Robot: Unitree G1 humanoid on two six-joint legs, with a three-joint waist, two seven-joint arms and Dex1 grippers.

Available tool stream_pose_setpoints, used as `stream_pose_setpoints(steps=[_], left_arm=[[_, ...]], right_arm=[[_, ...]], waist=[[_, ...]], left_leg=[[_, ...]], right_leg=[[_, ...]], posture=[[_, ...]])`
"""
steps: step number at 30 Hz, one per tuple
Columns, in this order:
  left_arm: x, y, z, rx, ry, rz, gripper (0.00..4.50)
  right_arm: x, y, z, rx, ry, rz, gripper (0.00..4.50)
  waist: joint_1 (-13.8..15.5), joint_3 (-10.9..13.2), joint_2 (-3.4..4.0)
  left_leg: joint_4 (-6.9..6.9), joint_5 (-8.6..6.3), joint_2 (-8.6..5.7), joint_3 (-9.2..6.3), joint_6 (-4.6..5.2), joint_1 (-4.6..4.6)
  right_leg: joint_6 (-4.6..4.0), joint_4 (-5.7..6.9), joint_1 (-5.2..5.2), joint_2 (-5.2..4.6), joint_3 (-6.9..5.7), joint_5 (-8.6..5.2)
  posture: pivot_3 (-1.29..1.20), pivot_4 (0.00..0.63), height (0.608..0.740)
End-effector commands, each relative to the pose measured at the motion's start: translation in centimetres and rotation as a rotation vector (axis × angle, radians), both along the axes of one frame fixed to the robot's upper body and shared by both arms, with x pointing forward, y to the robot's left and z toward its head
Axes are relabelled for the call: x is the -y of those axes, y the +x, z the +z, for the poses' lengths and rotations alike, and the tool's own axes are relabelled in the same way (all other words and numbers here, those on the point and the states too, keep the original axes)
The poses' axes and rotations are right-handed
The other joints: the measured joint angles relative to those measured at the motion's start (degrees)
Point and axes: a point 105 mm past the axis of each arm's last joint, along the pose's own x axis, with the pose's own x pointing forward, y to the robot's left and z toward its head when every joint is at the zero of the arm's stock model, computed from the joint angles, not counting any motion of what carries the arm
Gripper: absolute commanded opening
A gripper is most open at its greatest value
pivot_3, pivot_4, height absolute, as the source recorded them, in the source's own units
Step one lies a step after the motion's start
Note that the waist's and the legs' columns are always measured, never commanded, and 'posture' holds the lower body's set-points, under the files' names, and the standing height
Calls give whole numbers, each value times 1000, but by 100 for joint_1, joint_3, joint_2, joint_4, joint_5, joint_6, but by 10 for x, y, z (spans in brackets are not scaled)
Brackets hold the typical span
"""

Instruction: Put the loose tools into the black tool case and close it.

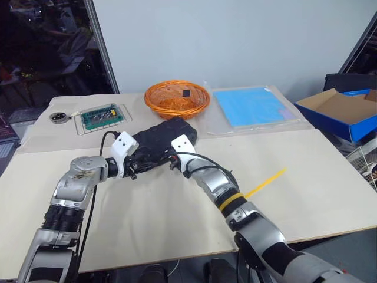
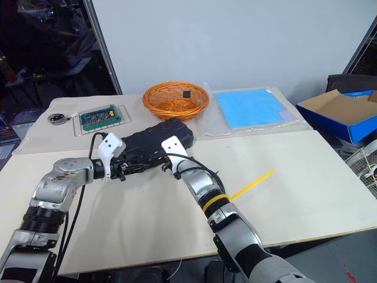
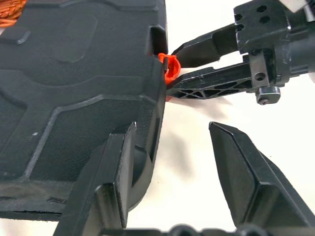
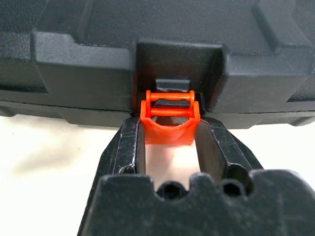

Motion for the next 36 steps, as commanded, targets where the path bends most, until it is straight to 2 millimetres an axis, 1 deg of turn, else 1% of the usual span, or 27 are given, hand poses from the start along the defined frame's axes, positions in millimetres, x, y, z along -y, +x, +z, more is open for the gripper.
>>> stream_pose_setpoints(steps=[1,3,5,7,8,9,11,12,13,15,16,19,21,24,25,27,29,32,33,34,35,36], left_arm=[[-2,-3,-4,-21,3,12,2533],[1,-3,2,-4,-26,3,2533],[8,-6,14,20,-81,-26,2533],[11,-8,20,35,-105,-51,2533],[13,-10,25,46,-123,-68,2533],[15,-11,29,54,-140,-84,2533],[17,-12,34,55,-171,-99,2533],[17,-13,35,55,-175,-103,2533],[17,-13,35,56,-175,-107,2533],[17,-12,36,58,-174,-113,2533],[17,-12,36,58,-174,-115,2533],[19,-15,37,44,-185,-154,2533],[19,-17,35,36,-172,-177,2533],[19,-23,33,26,-160,-225,2533],[19,-24,33,25,-153,-235,2533],[19,-27,31,20,-139,-254,2533],[22,-35,28,-4,-129,-305,2533],[27,-47,30,-25,-150,-363,3218],[28,-50,32,-31,-158,-380,3590],[30,-52,33,-24,-152,-392,3761],[32,-54,33,-22,-146,-406,4195],[34,-56,33,-23,-140,-420,4476]], right_arm=[[4,-25,-62,-208,-123,26,1193],[6,-30,-65,-204,-139,63,1193],[8,-39,-61,-169,-140,133,1193],[9,-47,-57,-171,-125,165,1193],[14,-52,-54,-167,-122,174,1193],[19,-56,-50,-165,-117,177,1193],[28,-65,-43,-173,-92,183,1193],[33,-69,-39,-173,-87,183,1193],[38,-73,-35,-171,-86,183,1193],[45,-80,-30,-174,-82,185,1193],[47,-82,-29,-179,-78,185,1193],[62,-91,-18,-163,-67,160,1193],[67,-95,-13,-152,-60,151,1193],[75,-98,-5,-134,-44,127,1193],[77,-100,-2,-133,-32,128,1193],[82,-106,2,-139,-16,136,1193],[88,-111,6,-147,4,142,1193],[98,-122,10,-160,3,166,1193],[100,-125,10,-167,-1,172,1193],[102,-129,10,-172,-5,177,1193],[105,-133,10,-177,-10,180,1193],[107,-135,10,-179,-14,180,1193]], waist=[[0,0,1],[-2,0,1],[-3,0,0],[-2,-6,-11],[-1,-12,-19],[2,-13,-18],[17,-18,-18],[32,-20,-16],[53,-22,-16],[107,-26,-17],[130,-26,-16],[196,-25,-15],[257,-23,-12],[301,-23,-12],[306,-23,-12],[328,-20,-9],[340,-19,-6],[346,-19,-6],[350,-19,-6],[349,-18,-6],[349,-18,-6],[351,-18,-7]], left_leg=[[0,0,0,0,0,0],[0,0,0,0,0,0],[0,0,0,0,0,-2],[1,0,0,0,0,-35],[1,1,-2,3,1,-48],[3,11,-4,4,18,-75],[2,-22,-5,6,-35,-122],[7,-33,-5,3,-39,-162],[12,-51,-7,-1,-32,-198],[26,-80,-12,2,-25,-261],[28,-100,-17,2,-15,-279],[40,-148,-20,2,-8,-284],[58,-179,-28,1,-1,-291],[84,-213,-48,8,21,-296],[90,-217,-58,9,26,-296],[99,-218,-95,13,29,-296],[108,-218,-112,26,31,-297],[126,-221,-116,28,37,-295],[127,-222,-117,28,40,-292],[129,-224,-115,28,42,-291],[130,-224,-115,28,42,-290],[132,-223,-115,28,43,-290]], right_leg=[[0,0,0,0,0,0],[0,2,-1,1,-1,0],[0,1,-4,1,0,0],[1,1,-17,2,-6,1],[3,1,-19,2,-5,2],[38,4,-28,6,-8,22],[39,8,-84,11,-4,14],[16,16,-112,13,-4,26],[13,24,-146,14,-5,26],[22,68,-213,9,-6,21],[31,68,-232,0,-8,16],[31,60,-231,-9,-18,16],[32,44,-227,-13,-23,15],[39,-16,-207,-18,-35,11],[50,-18,-206,-25,-37,4],[100,-20,-201,-70,-57,-29],[105,-20,-195,-97,-62,-42],[106,-20,-183,-100,-64,-43],[106,-18,-180,-100,-64,-43],[106,-16,-178,-100,-65,-43],[106,-15,-177,-99,-65,-43],[105,-12,-177,-98,-65,-44]], posture=[[0,150,740],[0,150,740],[0,150,740],[0,150,740],[0,150,740],[0,150,740],[0,150,740],[0,150,740],[0,150,740],[0,150,740],[0,150,740],[0,150,740],[0,150,740],[0,150,740],[0,150,740],[0,150,740],[0,150,740],[0,150,740],[0,150,740],[0,150,740],[0,150,740],[0,150,740]])
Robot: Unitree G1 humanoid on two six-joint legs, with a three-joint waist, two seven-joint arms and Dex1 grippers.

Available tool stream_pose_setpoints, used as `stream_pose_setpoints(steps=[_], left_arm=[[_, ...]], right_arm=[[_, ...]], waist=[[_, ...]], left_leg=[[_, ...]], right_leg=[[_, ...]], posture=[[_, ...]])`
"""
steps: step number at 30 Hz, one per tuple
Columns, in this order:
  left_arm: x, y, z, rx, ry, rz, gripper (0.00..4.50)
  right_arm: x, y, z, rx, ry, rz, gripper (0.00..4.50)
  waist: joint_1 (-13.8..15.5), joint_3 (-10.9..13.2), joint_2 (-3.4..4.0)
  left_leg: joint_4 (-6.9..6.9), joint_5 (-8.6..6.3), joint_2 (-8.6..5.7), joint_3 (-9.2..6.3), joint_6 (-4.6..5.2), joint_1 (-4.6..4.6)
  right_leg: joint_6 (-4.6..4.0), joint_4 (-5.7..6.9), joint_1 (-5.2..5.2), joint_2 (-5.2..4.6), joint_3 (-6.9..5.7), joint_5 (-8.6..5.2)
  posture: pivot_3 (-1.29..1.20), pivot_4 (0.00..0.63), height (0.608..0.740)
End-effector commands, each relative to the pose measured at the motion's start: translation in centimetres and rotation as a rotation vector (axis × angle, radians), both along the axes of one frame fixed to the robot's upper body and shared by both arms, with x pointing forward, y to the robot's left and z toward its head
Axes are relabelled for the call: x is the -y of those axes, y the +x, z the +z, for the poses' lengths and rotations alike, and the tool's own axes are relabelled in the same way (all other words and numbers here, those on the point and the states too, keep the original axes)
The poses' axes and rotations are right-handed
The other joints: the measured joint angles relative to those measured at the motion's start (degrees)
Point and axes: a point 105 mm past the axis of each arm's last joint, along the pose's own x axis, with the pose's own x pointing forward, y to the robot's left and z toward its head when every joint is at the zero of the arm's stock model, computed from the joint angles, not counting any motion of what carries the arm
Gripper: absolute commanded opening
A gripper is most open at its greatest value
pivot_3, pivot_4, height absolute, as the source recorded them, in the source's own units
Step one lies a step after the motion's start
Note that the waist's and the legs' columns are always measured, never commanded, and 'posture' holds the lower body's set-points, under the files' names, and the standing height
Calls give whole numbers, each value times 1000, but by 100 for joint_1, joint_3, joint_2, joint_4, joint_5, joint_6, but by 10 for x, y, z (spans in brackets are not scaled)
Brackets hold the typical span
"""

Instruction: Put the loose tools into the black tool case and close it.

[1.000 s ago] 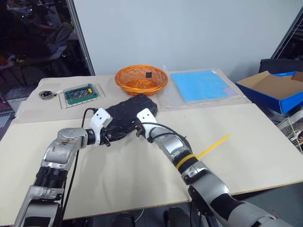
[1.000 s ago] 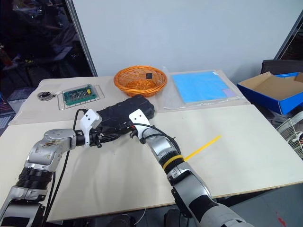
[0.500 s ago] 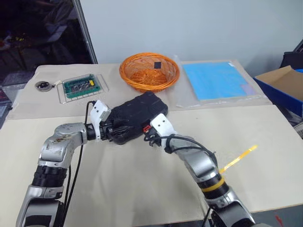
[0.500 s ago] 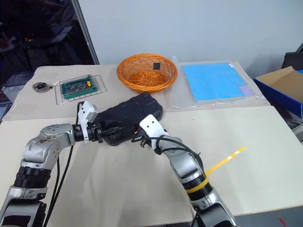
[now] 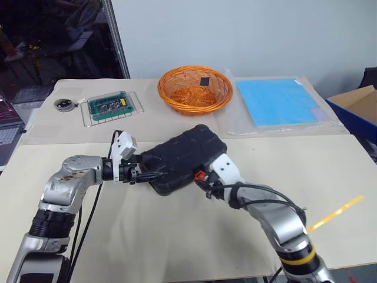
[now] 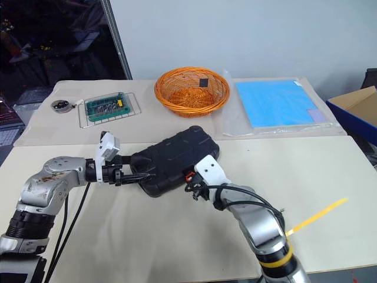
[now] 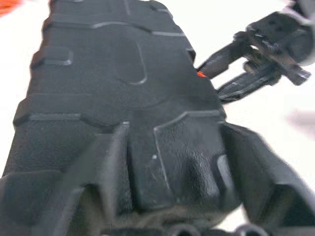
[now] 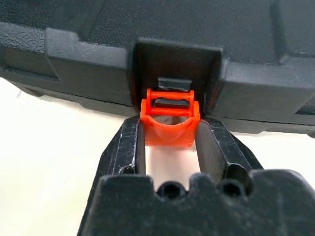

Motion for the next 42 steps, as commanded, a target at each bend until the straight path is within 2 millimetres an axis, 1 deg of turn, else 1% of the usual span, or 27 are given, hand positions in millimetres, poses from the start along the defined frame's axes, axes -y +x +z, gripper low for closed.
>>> stream_pose_setpoints(steps=[1,4,6,7,8,10,13,14,15,16,19,20,22,27,33,36,42], left_arm=[[9,-11,1,5,30,-67,4498],[15,-20,-10,-6,89,-110,4500],[18,-26,-19,-25,117,-133,4500],[19,-27,-24,-44,132,-134,4500],[19,-28,-32,-63,165,-130,4500],[18,-27,-43,-74,205,-112,4500],[20,-22,-47,-81,200,-89,4500],[21,-21,-48,-78,199,-86,4500],[21,-20,-48,-75,199,-83,4500],[21,-19,-48,-73,199,-81,4500],[21,-15,-47,-65,198,-79,4500],[21,-14,-47,-63,198,-78,4500],[22,-13,-46,-52,193,-86,4500],[24,-12,-43,-41,179,-104,4500],[23,-11,-42,-35,177,-100,4500],[21,-11,-42,-33,181,-95,4500],[18,-11,-41,-31,183,-85,4500]], right_arm=[[9,-20,-15,-102,-27,22,1193],[14,-16,-12,-70,-22,-10,1193],[16,-14,-11,-48,-40,-16,1193],[17,-13,-11,-44,-43,-18,1193],[17,-13,-10,-41,-39,-21,1193],[16,-10,-5,-15,-34,-21,1193],[20,-10,-1,-19,-18,-27,1193],[22,-10,-2,-19,-26,-33,1993],[26,-11,-2,-14,-39,-47,2448],[28,-10,-3,-12,-49,-56,2721],[29,-15,-5,-63,-3,-73,3766],[28,-18,-6,-78,8,-69,3766],[31,-15,-3,-62,35,-109,3766],[27,-9,0,-30,111,-150,3766],[18,-2,-7,-6,133,-147,3766],[14,1,-14,-4,129,-143,3766],[7,6,-15,47,151,-116,3766]], waist=[[3,0,-1],[-12,1,-1],[-26,4,0],[-24,6,1],[-17,8,0],[-10,9,-1],[-6,10,1],[-1,10,1],[1,10,1],[-3,10,1],[-22,10,1],[-23,10,1],[-26,10,1],[-33,10,2],[-31,11,3],[-30,11,3],[-38,11,3]], left_leg=[[4,2,0,0,2,1],[25,3,0,-1,4,7],[28,4,2,-1,5,30],[28,3,5,-1,5,56],[28,3,4,-1,5,70],[29,3,5,-1,6,95],[31,4,6,-2,8,124],[31,4,6,-3,8,130],[32,5,6,-4,8,134],[36,5,6,-5,8,136],[51,5,9,-5,8,140],[57,5,12,-5,8,140],[67,5,16,-7,8,144],[71,14,19,-10,22,151],[72,16,18,-9,24,153],[71,15,17,-9,24,152],[71,15,17,-9,24,153]], right_leg=[[-1,1,0,1,0,0],[-2,1,5,3,1,-1],[-5,1,31,6,4,-3],[-9,-2,61,6,5,-6],[-10,-2,75,6,6,-7],[-11,-2,100,6,6,-13],[-9,-1,133,6,7,-16],[-9,-1,141,7,6,-17],[-8,-1,147,7,6,-17],[-8,0,151,7,6,-17],[-9,11,155,11,9,-17],[-9,18,154,13,9,-17],[-10,26,158,19,9,-17],[9,29,161,26,15,-27],[-2,31,161,26,19,-20],[-15,31,161,25,19,-12],[-16,31,161,25,19,-12]], posture=[[0,150,740],[0,150,740],[0,150,740],[0,150,740],[0,150,740],[0,150,740],[0,150,740],[0,150,740],[0,150,740],[0,150,740],[0,150,740],[0,150,740],[0,150,740],[0,150,740],[0,150,740],[0,150,740],[0,150,740]])
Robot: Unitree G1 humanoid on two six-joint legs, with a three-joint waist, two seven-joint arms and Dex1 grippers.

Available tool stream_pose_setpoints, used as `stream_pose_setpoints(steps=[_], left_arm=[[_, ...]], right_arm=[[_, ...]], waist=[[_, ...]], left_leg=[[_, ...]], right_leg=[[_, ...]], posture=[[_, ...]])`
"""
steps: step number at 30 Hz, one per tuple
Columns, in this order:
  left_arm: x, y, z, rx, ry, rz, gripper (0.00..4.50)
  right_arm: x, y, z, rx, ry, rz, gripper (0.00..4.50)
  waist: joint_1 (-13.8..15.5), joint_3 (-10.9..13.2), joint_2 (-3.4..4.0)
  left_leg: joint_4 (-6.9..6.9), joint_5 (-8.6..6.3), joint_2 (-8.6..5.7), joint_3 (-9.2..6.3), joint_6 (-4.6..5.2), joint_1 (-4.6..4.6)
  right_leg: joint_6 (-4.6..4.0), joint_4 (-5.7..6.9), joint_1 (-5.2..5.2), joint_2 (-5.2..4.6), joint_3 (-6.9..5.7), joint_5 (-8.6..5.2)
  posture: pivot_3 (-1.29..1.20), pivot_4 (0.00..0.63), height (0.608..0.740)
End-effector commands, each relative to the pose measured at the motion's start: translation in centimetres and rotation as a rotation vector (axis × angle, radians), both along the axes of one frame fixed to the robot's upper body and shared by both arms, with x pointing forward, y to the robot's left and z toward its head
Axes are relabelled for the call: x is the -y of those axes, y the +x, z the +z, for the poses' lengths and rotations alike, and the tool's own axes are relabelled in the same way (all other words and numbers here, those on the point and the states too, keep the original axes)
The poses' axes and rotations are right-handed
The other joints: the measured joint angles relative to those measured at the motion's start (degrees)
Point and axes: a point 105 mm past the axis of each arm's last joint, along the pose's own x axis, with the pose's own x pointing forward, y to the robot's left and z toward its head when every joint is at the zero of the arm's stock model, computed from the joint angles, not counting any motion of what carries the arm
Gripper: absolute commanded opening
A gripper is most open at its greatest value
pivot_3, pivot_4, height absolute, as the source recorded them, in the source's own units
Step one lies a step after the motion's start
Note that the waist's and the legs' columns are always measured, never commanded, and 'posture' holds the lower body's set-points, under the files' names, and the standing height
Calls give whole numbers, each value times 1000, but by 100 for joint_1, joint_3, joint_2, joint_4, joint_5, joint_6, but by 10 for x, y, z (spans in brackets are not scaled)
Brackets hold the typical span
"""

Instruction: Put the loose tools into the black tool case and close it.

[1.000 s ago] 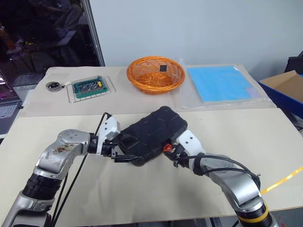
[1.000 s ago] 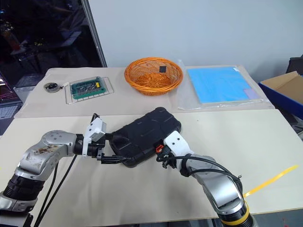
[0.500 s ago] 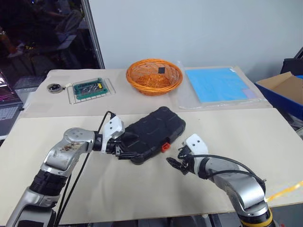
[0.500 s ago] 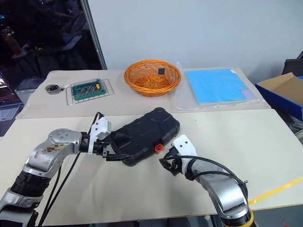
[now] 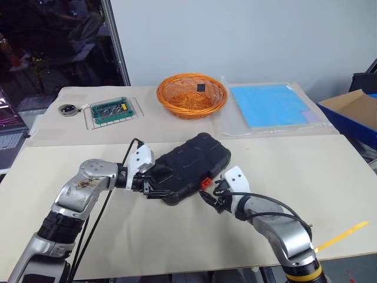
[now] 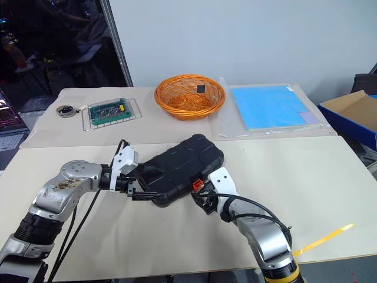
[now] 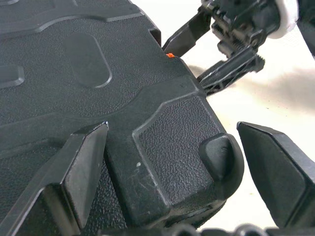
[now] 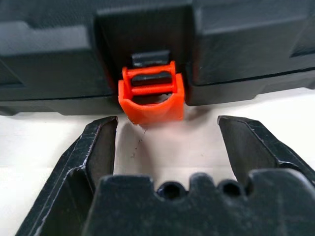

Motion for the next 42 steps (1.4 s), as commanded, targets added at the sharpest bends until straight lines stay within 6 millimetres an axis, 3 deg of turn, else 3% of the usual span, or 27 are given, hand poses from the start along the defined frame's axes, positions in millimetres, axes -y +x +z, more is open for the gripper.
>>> stream_pose_setpoints(steps=[1,11,14,19,20,35,42], left_arm=[[-8,-2,-19,-63,50,32,4500],[-14,1,-17,-51,56,49,4500],[-15,2,-16,-48,57,52,4500],[-16,4,-16,-44,59,57,4500],[-16,4,-16,-43,59,57,4500],[-16,5,-19,-40,61,59,4500],[-15,5,-20,-42,62,57,4500]], right_arm=[[-6,4,9,90,10,28,3766],[-5,7,4,174,28,42,3766],[-4,6,0,181,27,46,3107],[-5,6,0,202,39,51,1345],[-4,6,1,207,35,51,1172],[6,-6,6,245,-83,76,1172],[2,-7,11,166,-69,98,1172]], waist=[[-6,0,0],[-17,1,1],[-20,1,1],[-17,1,2],[-17,1,2],[21,2,4],[41,3,4]], left_leg=[[0,0,1,0,0,0],[0,0,8,0,0,6],[0,0,7,1,0,6],[0,0,7,1,0,6],[0,0,7,1,0,6],[0,-1,-4,1,2,-7],[0,-4,-8,1,6,-10]], right_leg=[[1,0,0,2,0,0],[2,4,-1,14,9,-1],[1,5,-1,14,10,0],[0,5,-2,14,11,0],[0,5,-2,14,11,0],[-1,-2,-3,-1,9,0],[3,-4,-2,-7,8,-2]], posture=[[0,150,740],[0,150,740],[0,150,740],[0,150,740],[0,150,740],[0,150,740],[0,150,740]])
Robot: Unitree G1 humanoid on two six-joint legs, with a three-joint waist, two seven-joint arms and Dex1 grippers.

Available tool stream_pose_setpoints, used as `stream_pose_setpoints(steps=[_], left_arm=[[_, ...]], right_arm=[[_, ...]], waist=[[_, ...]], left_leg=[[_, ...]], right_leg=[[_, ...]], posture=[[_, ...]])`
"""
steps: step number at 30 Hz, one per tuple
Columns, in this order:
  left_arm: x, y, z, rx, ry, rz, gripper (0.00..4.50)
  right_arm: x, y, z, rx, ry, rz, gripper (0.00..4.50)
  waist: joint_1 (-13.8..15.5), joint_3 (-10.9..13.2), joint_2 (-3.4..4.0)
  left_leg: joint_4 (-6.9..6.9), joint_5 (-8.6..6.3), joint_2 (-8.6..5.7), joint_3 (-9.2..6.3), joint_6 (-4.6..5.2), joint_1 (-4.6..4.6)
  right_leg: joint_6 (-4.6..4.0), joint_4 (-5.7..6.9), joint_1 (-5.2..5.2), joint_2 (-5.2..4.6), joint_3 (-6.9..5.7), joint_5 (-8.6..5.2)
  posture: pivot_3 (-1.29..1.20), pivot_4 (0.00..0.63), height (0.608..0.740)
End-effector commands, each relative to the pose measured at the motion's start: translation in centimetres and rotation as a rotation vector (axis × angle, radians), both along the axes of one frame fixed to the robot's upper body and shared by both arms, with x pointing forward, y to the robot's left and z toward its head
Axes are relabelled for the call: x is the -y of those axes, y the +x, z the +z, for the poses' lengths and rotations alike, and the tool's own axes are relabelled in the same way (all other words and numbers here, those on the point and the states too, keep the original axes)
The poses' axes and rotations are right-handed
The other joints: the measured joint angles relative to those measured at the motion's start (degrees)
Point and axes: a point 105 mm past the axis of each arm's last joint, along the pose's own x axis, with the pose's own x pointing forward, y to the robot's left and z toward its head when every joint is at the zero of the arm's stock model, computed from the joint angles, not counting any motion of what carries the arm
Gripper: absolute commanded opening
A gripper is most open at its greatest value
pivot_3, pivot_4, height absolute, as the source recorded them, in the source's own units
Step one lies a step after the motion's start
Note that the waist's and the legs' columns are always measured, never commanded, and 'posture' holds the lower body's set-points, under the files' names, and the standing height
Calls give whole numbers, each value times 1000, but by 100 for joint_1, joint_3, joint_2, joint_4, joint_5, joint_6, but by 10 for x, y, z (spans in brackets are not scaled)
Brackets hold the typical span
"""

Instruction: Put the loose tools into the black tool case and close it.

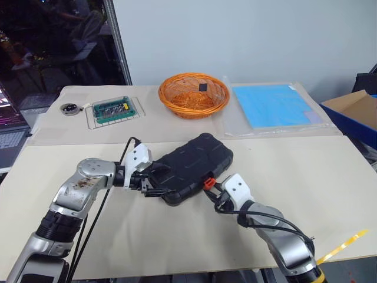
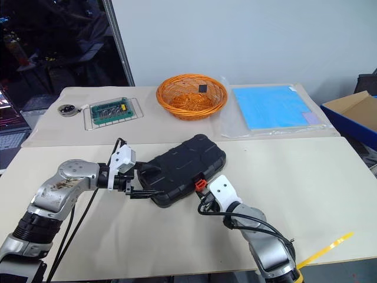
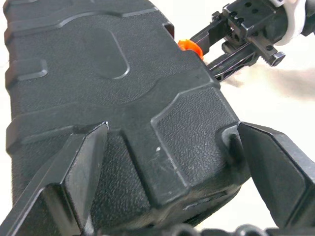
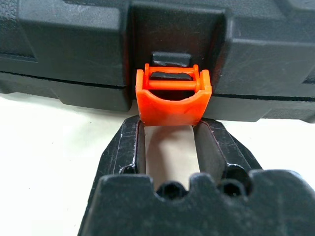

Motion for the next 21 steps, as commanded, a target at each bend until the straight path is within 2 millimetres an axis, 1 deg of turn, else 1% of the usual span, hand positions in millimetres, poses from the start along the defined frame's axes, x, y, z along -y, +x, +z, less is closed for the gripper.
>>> stream_pose_setpoints(steps=[1,6,8,10,11,16,19,21], left_arm=[[-7,-1,-21,-69,56,35,4500],[-5,0,-22,-67,55,34,4500],[-5,0,-23,-67,54,34,4500],[-4,-1,-24,-68,52,34,4500],[-3,-1,-24,-68,51,34,4500],[0,-1,-23,-68,44,33,4500],[2,1,-22,-69,40,34,4500],[3,1,-22,-68,39,34,4500]], right_arm=[[-6,-1,15,-20,32,44,1172],[-7,0,25,-46,42,57,1172],[-7,-5,27,-54,22,82,1172],[-7,-8,29,-59,11,85,2190],[-7,-9,32,-50,4,84,2427],[0,-13,37,-22,-50,54,2427],[7,-18,38,-59,-15,27,2427],[8,-20,38,-84,27,10,1922]], waist=[[-7,0,0],[-9,0,0],[-5,0,1],[6,0,1],[3,0,1],[-2,0,1],[9,0,1],[9,0,1]], left_leg=[[0,0,0,0,0,0],[2,1,4,-1,0,7],[2,1,3,-1,0,7],[3,1,1,-1,0,4],[3,0,0,-1,0,3],[4,1,3,-1,0,8],[6,4,3,-1,2,10],[6,5,4,-3,3,9]], right_leg=[[0,0,0,0,0,0],[-1,7,2,6,0,1],[-1,7,2,5,0,1],[-1,6,2,3,0,0],[0,4,2,2,-1,0],[0,8,4,4,-1,0],[6,8,6,6,-1,-3],[5,8,6,7,-2,-3]], posture=[[0,150,740],[0,150,740],[0,150,740],[0,150,740],[0,150,740],[0,150,740],[0,150,740],[0,150,740]])
